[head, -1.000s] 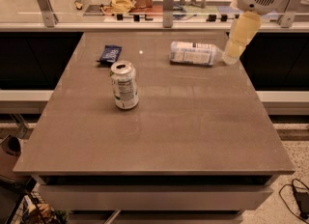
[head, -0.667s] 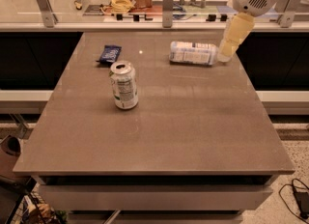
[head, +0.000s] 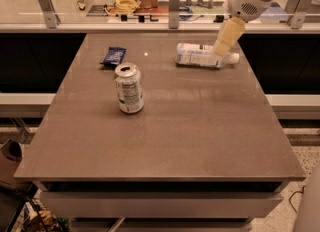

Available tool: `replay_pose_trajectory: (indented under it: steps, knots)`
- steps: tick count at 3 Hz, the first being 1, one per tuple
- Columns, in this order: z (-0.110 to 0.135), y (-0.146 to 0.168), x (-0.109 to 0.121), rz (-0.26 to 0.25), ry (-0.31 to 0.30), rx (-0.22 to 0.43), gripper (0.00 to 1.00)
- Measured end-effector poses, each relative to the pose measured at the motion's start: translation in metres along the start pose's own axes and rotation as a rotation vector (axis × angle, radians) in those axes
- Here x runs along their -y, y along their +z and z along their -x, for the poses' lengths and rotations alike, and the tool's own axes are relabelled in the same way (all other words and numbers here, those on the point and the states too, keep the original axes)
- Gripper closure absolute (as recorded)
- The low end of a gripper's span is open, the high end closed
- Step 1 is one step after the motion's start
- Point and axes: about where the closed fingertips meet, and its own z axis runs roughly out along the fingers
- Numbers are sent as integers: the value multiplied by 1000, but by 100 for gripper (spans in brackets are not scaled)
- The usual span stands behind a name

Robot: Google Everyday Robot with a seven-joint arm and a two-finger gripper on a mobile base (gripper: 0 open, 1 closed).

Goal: Pick blue plastic bottle

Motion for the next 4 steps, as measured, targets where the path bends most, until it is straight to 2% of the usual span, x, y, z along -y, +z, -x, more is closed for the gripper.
replay_pose_trajectory:
  steps: [1, 2, 3, 4]
  knots:
    - [-1, 31, 6, 30, 9, -26, 0]
    - [-10, 52, 8, 35, 26, -87, 0]
    - [-22, 69, 9, 33, 34, -176, 0]
    - [-24, 89, 14, 52, 17, -233, 0]
